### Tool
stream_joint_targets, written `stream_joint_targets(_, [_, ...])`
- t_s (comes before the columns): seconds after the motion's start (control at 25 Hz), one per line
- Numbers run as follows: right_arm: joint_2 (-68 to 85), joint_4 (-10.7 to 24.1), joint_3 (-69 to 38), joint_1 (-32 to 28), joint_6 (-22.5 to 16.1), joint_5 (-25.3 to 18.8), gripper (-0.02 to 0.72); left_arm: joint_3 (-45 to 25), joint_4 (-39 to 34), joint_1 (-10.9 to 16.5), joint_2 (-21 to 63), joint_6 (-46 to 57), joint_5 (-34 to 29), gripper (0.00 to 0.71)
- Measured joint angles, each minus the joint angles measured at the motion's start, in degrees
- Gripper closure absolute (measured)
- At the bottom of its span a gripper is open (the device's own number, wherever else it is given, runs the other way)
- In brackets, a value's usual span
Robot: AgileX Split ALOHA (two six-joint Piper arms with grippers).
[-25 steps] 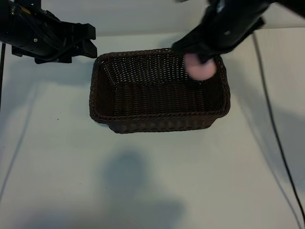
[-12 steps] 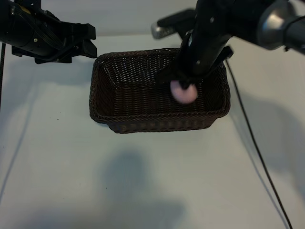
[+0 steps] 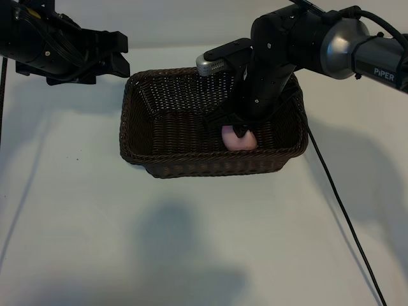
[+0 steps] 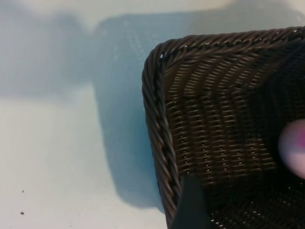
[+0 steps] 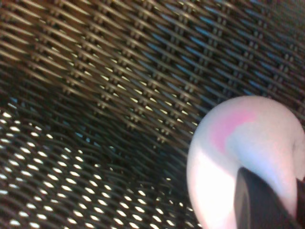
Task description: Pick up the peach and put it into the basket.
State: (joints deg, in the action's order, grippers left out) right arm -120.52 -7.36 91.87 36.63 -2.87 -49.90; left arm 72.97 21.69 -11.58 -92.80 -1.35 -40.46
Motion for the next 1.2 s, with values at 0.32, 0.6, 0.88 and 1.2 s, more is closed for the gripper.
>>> stream_joint_targets(0.32, [0.9, 0.1, 0.0, 0.0, 0.5, -0.8, 0.119, 0.0, 0.0, 0.0, 0.0, 0.2, 0.0, 0.161])
stream_joint_targets(0.6, [6.5, 3.7, 1.8, 0.0, -1.0, -2.5, 0.012, 0.0, 0.0, 0.0, 0.0, 0.2, 0.0, 0.161])
stream_joint_targets(0.88, [10.2, 7.8, 3.2, -0.2, -4.3, -5.8, 0.133, 0.0, 0.0, 0.0, 0.0, 0.2, 0.0, 0.161])
stream_joint_targets(1.2, [10.2, 9.6, 3.2, -8.1, -5.0, -10.2, 0.145, 0.0, 0.0, 0.0, 0.0, 0.2, 0.0, 0.161])
